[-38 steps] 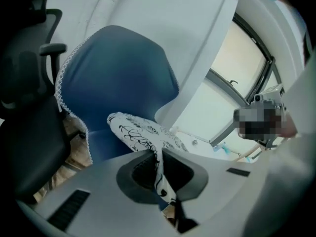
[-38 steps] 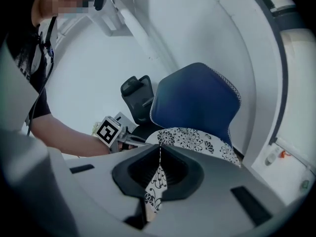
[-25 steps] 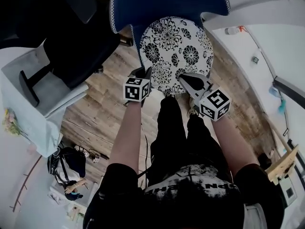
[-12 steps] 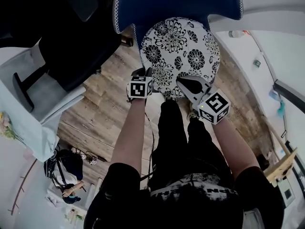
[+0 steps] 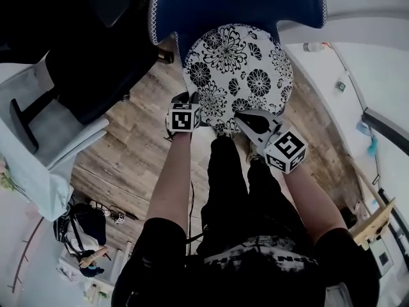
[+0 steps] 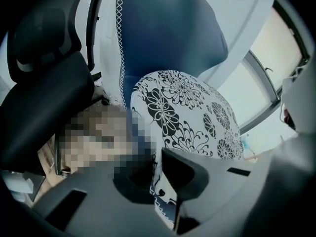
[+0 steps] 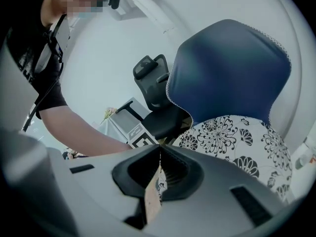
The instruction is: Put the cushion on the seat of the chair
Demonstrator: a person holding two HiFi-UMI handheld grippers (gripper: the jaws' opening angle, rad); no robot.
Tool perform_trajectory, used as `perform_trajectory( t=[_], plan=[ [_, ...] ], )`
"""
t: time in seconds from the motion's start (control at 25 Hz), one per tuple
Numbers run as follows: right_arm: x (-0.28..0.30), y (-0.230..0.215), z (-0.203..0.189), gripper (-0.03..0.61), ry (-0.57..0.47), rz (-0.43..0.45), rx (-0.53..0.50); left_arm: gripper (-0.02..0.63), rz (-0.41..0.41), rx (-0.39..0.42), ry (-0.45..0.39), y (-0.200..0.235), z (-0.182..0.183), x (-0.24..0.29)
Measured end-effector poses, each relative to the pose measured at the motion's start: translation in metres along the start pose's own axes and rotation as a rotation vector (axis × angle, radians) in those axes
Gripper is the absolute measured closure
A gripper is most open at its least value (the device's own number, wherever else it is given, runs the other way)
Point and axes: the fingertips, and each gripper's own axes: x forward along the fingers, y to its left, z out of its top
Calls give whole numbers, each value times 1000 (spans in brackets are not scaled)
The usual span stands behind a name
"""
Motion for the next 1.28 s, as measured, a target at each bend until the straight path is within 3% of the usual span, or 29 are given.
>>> perform_trajectory(
  t=[0.48,0.68,0.88,1.04,1.28],
  plan=[
    [-14,-5,-12,558,21,-6,14,550,37,-15,-51,7,-2,7],
    [-22,-1,-3,558,14,-2,-5,405,56,-86,-38,17,-7,-2],
    [-31,-1,7,558,7,8,-51,376,107,-3,-50,11,6,-18],
    [-36,-2,23,558,-5,19,-95,376,121,48,-135,-10,36,-44],
    [-60,9,52,558,-48,26,-137,378,48,110,-333,-75,93,-111]
  ],
)
